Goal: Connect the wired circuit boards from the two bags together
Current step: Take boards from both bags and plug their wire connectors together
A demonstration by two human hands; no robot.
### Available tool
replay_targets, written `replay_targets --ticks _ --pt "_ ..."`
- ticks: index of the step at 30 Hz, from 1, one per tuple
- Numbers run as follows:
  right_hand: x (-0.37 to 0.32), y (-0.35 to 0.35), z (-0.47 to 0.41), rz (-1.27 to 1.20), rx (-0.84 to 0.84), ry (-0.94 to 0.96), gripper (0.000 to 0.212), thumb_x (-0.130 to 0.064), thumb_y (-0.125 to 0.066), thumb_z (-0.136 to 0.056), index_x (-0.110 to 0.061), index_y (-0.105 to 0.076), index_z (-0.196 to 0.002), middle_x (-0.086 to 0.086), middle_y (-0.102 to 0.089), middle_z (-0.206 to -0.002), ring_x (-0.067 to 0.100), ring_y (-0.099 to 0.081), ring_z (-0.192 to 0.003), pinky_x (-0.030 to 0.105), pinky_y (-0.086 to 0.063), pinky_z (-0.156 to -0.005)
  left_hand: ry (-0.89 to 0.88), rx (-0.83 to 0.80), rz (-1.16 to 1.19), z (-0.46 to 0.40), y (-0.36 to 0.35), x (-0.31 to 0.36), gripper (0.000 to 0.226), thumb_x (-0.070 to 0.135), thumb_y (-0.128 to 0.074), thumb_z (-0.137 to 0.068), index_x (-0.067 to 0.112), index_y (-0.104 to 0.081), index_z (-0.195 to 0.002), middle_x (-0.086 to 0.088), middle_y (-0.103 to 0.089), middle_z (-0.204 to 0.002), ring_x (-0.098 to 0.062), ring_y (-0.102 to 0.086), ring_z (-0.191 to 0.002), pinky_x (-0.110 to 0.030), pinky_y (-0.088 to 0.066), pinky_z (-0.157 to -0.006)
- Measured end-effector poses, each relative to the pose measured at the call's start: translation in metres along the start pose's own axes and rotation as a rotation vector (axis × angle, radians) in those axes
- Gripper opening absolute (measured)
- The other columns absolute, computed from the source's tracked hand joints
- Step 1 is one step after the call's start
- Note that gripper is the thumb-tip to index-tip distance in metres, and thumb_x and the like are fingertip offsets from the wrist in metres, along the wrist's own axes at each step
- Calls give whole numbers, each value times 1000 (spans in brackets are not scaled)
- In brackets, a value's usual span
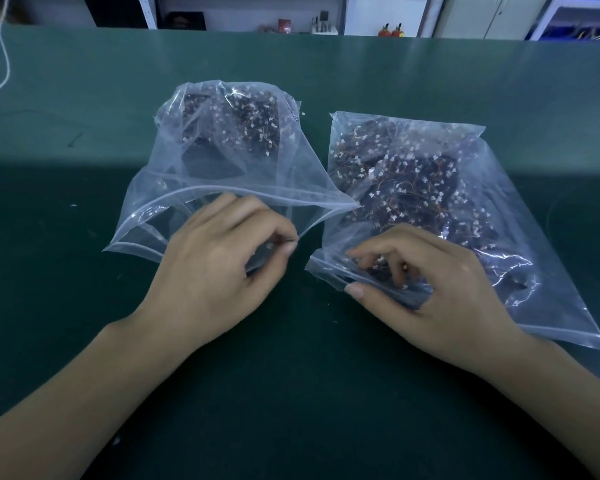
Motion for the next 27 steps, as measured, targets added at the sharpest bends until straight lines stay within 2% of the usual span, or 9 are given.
replay_targets --ticks 4,7,11,17,22,27 --pt "2 1 1 -5 28 -7 29 -44 -73 -98 -25 -73 -120 -14 -68 -103 16 -60 -71 26 -51 -68 -108 109 181 2 2 22 7 13 -76 -100 10 -81 -97 4 -77 -95 -16 -68 -85 -28 -51 -83" --pt "1 1 -1 -13 51 34 32 -40 -76 -97 -19 -73 -122 -11 -69 -104 17 -60 -71 24 -50 -70 -132 121 301 3 1 37 5 13 -80 -99 10 -83 -96 5 -80 -98 -9 -73 -88 -24 -53 -85" --pt "-1 0 -2 -60 78 144 10 -19 -78 -98 -11 -79 -105 -1 -71 -97 18 -61 -72 26 -50 -68 -100 111 369 4 0 41 5 14 -82 -97 10 -84 -97 8 -80 -98 -5 -73 -87 -20 -54 -84" --pt "-1 0 -1 -63 84 154 9 -17 -78 -98 -9 -80 -101 -5 -70 -95 3 -59 -78 22 -49 -68 20 115 359 5 -2 38 9 18 -84 -93 10 -83 -97 9 -80 -92 -3 -72 -83 -23 -59 -75" --pt "-2 2 -1 -64 110 139 9 -17 -82 -93 -10 -80 -97 -1 -72 -93 12 -63 -75 24 -49 -65 50 62 358 7 -4 38 8 21 -82 -96 13 -82 -95 12 -76 -89 -8 -67 -80 -30 -56 -69" --pt "-2 4 -1 -57 92 117 7 -18 -80 -93 -11 -81 -94 -1 -71 -90 5 -60 -77 19 -47 -69 53 37 365 7 -5 38 8 24 -82 -97 15 -81 -96 13 -75 -89 -9 -66 -83 -31 -56 -65"
Point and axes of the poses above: each hand's wrist, its own z-axis away from the middle knuckle, its own y-axis out of the back of the hand, x = y × z, the point moved 2 cm from there along -z, towards the middle knuckle
